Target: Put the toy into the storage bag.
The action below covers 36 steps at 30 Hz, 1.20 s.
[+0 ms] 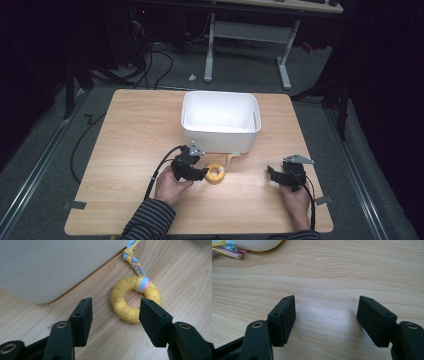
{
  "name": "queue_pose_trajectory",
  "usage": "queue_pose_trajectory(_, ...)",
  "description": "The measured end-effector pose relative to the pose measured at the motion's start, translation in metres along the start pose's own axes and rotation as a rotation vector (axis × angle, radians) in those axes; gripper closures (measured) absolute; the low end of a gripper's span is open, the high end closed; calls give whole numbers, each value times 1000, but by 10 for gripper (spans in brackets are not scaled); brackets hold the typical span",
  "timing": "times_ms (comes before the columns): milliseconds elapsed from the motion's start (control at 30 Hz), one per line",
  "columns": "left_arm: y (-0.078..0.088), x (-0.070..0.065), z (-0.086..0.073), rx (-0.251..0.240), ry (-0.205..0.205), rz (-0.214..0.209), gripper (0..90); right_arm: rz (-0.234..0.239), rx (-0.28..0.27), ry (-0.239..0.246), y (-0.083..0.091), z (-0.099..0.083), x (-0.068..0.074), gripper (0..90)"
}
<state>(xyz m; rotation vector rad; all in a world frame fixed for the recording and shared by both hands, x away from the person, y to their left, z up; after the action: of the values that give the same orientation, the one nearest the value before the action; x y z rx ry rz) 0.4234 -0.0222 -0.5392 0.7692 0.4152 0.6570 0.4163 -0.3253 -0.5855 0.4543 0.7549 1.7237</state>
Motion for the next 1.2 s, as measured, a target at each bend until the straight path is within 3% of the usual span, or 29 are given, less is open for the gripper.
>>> queue_pose_trajectory(100, -8, -5, 3, 51, -22, 7, 473, -3, -2, -25, 1, 0, -3, 317)
queue_pose_trajectory(467, -25, -11, 14, 115, -57, 35, 508, -14, 1, -16, 0, -1, -3, 316)
queue_pose_trajectory(633, -35, -10, 13, 161, -72, 72, 529, -16, 2, -20, 1, -1, -3, 309)
queue_pose_trajectory(1200, -48, -8, 9, 208, -72, 87, 622, -17, 2, -13, 0, -1, -3, 304)
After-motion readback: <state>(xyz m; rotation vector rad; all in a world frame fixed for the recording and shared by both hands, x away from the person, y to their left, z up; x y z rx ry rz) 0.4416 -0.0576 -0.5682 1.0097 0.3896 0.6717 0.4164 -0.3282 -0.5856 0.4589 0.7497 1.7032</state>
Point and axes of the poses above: each handheld gripper's, and its own axes: y roughly backward along the jaws, z roughly out of its top, x roughly to its left, the point moved 8 cm from there along -y, roughly forward along the jaws, and after that the axes turned 5 degrees about y, right-handed, at the moved point
